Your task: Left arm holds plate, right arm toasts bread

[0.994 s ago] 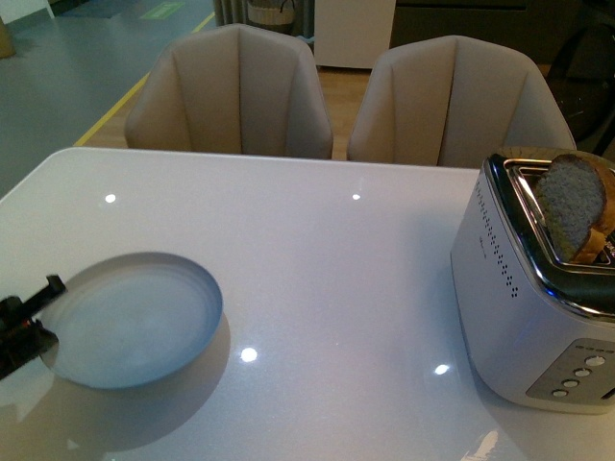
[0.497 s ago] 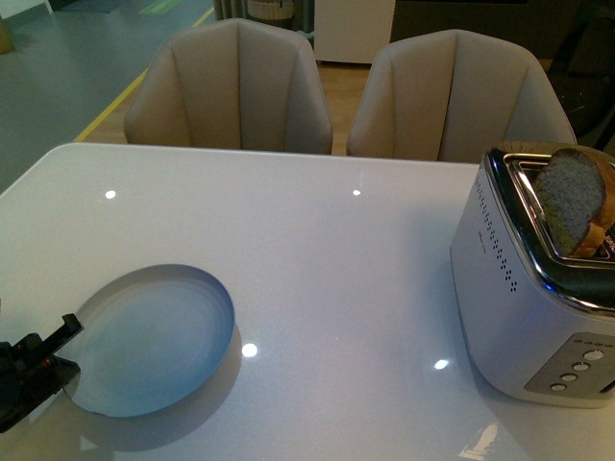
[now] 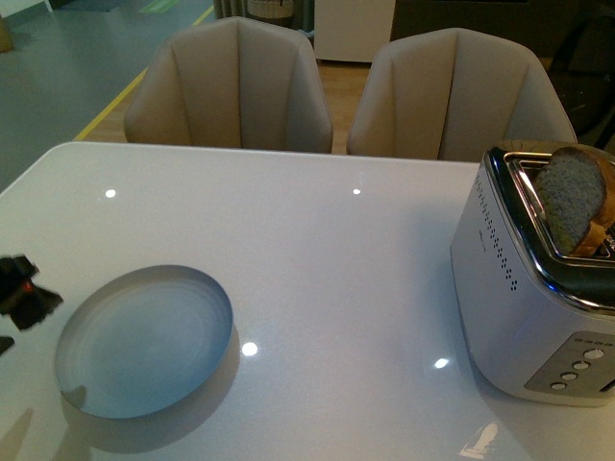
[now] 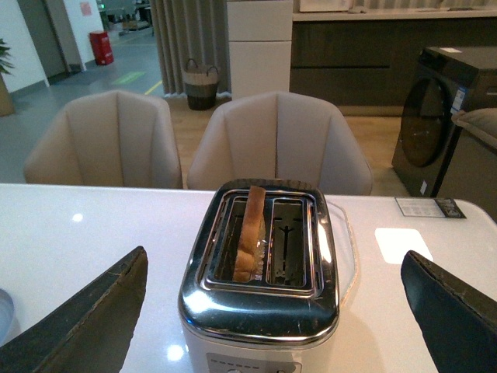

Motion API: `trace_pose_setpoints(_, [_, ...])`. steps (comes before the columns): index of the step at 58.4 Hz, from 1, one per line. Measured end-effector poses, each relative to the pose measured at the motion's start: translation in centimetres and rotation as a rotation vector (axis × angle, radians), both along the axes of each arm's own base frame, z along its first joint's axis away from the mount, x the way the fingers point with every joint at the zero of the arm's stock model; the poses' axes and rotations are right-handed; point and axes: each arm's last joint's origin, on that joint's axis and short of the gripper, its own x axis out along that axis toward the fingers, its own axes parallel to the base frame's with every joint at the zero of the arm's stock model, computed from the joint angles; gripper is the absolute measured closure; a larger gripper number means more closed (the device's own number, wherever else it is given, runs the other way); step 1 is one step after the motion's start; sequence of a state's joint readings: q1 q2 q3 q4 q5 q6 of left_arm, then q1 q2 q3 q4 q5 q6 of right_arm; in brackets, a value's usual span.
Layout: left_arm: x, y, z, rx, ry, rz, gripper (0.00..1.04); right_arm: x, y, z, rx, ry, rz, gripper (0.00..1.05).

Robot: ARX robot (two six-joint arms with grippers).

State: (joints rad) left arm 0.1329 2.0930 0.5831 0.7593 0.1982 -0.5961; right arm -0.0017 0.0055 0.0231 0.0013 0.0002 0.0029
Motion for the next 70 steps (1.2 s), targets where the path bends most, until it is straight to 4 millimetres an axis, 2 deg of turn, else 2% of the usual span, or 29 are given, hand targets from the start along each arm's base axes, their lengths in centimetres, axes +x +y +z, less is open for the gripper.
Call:
trace_pose_setpoints(3, [0.2,-0.9,2.8,0.040,-0.025,0.012,0.16,0.0,0.0,0.0,0.000,0.000,0.000,0.09])
trace_pose_setpoints(5, [-0.1,-2.0,5.5,0.065,-0.035,0.025,0.06,0.0,0.0,0.0,0.000,0.000,0.000,0.09])
trace_pose_setpoints(8, [-0.6,-3.7,9.1,0.090,-0.082,0.031,0.08,0.0,0.0,0.0,0.000,0.000,0.000,0.09])
trace_pose_setpoints(12, [-1.2,-5.2,12.4,0.104,-0.141,0.034,0.07,0.0,0.0,0.0,0.000,0.000,0.000,0.09])
trace_pose_setpoints(15, [-1.9,-7.3,16.5,0.096,-0.220,0.028,0.07,0.0,0.0,0.0,0.000,0.000,0.000,0.09])
trace_pose_setpoints(18, [-2.5,-9.2,18.8,0.064,-0.275,0.024,0.08,0.0,0.0,0.0,0.000,0.000,0.000,0.09])
trace_pose_setpoints(22, [-3.4,-10.5,19.0,0.241,-0.537,-0.019,0.23,0.0,0.0,0.0,0.000,0.000,0.000,0.09])
trace_pose_setpoints(28, [-5.6,-9.4,18.7,0.467,-0.723,-0.099,0.42,0.0,0.0,0.0,0.000,0.000,0.000,0.09])
trace_pose_setpoints(36, [-7.9,-7.6,18.0,0.620,-0.750,-0.140,0.67,0.0,0.0,0.0,0.000,0.000,0.000,0.09])
trace_pose_setpoints(47, [-10.5,-6.0,16.4,0.666,-0.737,-0.162,1.02,0.0,0.0,0.0,0.000,0.000,0.000,0.09])
trace_pose_setpoints(70, [-14.1,-3.8,15.0,0.672,-0.739,-0.179,1.02,0.0,0.0,0.0,0.000,0.000,0.000,0.09])
